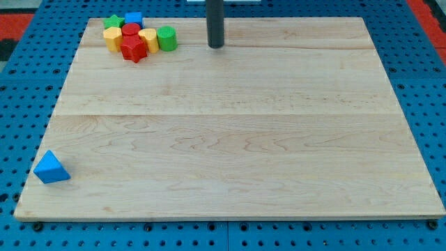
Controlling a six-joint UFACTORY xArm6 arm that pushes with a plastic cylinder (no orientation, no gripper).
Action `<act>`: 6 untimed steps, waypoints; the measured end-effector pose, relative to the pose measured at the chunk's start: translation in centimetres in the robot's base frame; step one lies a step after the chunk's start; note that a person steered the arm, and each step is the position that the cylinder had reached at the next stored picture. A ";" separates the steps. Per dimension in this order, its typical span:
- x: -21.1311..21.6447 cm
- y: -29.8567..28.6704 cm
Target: Slide the green star along with blue cube
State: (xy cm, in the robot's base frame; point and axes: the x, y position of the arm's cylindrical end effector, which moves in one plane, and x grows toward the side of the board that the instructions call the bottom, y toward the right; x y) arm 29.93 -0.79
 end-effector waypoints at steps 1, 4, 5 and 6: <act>3.6 -9.8; -6.1 -28.5; -10.8 -25.9; -10.3 -18.7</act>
